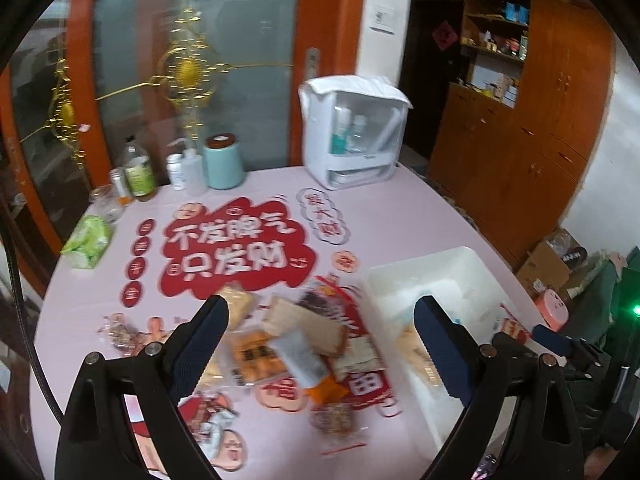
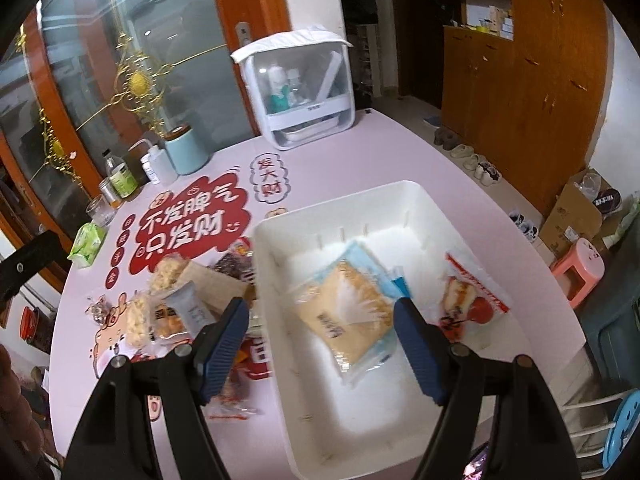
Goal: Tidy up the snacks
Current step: 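Move both tools back over the snack pile, then grasp the clear bag of nuts with the left tool while the right tool grasps the brown-white wrapper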
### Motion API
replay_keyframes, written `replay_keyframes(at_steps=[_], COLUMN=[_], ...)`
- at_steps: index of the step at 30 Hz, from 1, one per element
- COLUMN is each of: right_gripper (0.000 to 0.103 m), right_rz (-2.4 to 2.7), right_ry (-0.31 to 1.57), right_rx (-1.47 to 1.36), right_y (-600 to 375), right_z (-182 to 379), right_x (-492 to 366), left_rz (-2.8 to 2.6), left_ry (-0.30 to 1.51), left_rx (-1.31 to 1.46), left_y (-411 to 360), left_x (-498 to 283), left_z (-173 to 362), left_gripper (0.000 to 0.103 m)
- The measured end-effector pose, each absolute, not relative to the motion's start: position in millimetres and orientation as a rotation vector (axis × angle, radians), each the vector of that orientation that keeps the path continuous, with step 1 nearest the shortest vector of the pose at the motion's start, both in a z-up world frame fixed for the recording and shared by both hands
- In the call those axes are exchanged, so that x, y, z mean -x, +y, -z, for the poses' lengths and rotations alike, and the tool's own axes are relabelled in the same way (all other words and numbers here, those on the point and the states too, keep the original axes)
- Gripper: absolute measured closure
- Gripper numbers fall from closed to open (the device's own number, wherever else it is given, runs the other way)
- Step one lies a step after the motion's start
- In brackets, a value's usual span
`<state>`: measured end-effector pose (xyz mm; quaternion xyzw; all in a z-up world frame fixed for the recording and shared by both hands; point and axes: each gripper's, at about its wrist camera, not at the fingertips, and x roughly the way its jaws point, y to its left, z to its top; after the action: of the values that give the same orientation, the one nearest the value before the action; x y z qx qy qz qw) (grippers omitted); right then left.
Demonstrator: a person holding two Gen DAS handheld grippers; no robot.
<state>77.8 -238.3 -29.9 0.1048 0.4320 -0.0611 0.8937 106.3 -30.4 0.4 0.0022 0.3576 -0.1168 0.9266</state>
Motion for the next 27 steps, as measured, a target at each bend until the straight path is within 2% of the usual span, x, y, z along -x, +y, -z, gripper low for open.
replay_keyframes(at_steps=[16,27], right_gripper=[0.028,0.028], right_rz=[-0.035,-0.124], right_ry=[0.971,1.1], right_rx=[-0.12,-0.091], right_y=[-94,-13], right_z=[51,100], right_x=[-92,-117], left_rz=[-0.051,-0.207], left_ry=[0.713,0.766], left_rx=[0.073,0.037], left_y=[165,253], left_x=[-109,-143], left_z=[-2,34], left_gripper=[0.009,0.009])
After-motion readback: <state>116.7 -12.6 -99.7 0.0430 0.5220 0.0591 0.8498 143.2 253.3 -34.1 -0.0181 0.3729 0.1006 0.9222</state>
